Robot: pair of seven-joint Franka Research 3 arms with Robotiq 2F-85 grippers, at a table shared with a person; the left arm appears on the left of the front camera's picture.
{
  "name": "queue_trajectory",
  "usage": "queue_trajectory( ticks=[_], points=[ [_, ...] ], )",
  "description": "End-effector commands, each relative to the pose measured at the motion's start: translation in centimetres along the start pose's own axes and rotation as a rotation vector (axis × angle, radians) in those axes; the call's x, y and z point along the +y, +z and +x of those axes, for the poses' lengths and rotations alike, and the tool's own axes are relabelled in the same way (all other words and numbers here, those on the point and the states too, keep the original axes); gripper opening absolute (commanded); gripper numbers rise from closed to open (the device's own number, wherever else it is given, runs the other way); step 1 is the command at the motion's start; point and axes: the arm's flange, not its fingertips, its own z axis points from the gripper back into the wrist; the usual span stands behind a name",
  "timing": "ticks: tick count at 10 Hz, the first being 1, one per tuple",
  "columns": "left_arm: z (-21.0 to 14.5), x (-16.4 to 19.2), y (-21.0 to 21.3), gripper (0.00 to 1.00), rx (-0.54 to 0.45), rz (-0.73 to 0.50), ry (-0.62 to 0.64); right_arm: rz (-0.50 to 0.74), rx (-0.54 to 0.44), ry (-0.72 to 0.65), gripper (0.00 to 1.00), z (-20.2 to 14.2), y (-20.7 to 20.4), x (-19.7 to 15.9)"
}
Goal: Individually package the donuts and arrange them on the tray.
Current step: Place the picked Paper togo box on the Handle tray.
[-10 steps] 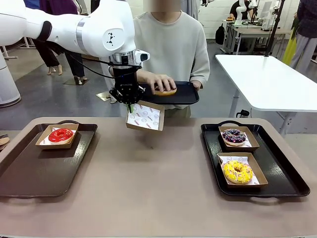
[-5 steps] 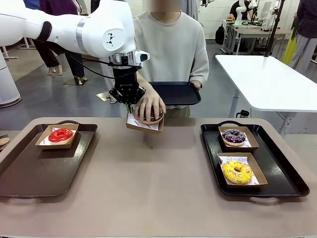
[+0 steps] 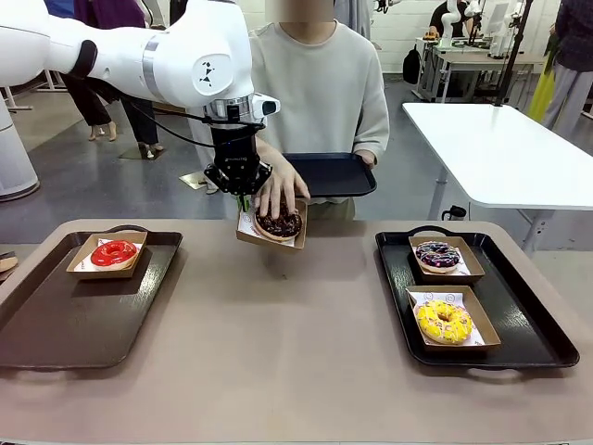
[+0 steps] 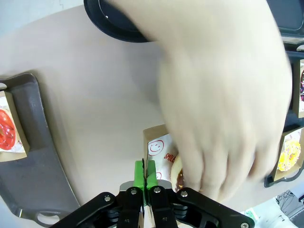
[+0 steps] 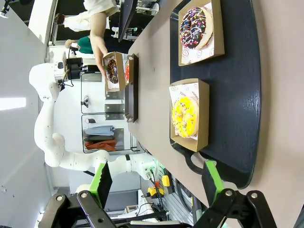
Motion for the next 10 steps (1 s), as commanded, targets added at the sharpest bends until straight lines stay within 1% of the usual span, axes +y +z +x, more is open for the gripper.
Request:
queue_trajectory(
  ticks=[1,5,6,7,8,9,10],
  points=[
    [-0.2,0.1,0.1,0.0,0.005,-0.01,0.003,0.008,0.014,0.01,1.0,0.1,0.3,-0.1],
    [-0.2,0.1,0.1,0.0,0.005,-0.01,0.003,0.008,0.014,0.01,1.0,0.1,0.3,-0.1],
    [0.0,0.0,0.0,0.01,0.0,0.0,0.0,0.008,0.014,0.01,1.0,0.1,0.3,-0.1],
    [-1.8,1.6,0.7,0.01,0.016,-0.05,-0.015,0.008,0.014,0.01,1.0,0.1,0.3,-0.1],
    [-3.1,4.0,2.0,0.01,0.022,-0.065,-0.025,0.008,0.014,0.01,1.0,0.1,0.3,-0.1],
    [-5.9,6.5,2.7,0.01,0.037,-0.016,-0.028,0.008,0.014,0.01,1.0,0.1,0.3,-0.1],
    [-8.0,8.9,3.3,0.01,0.046,0.01,-0.046,0.008,0.014,0.01,1.0,0.1,0.3,-0.1]
  ],
)
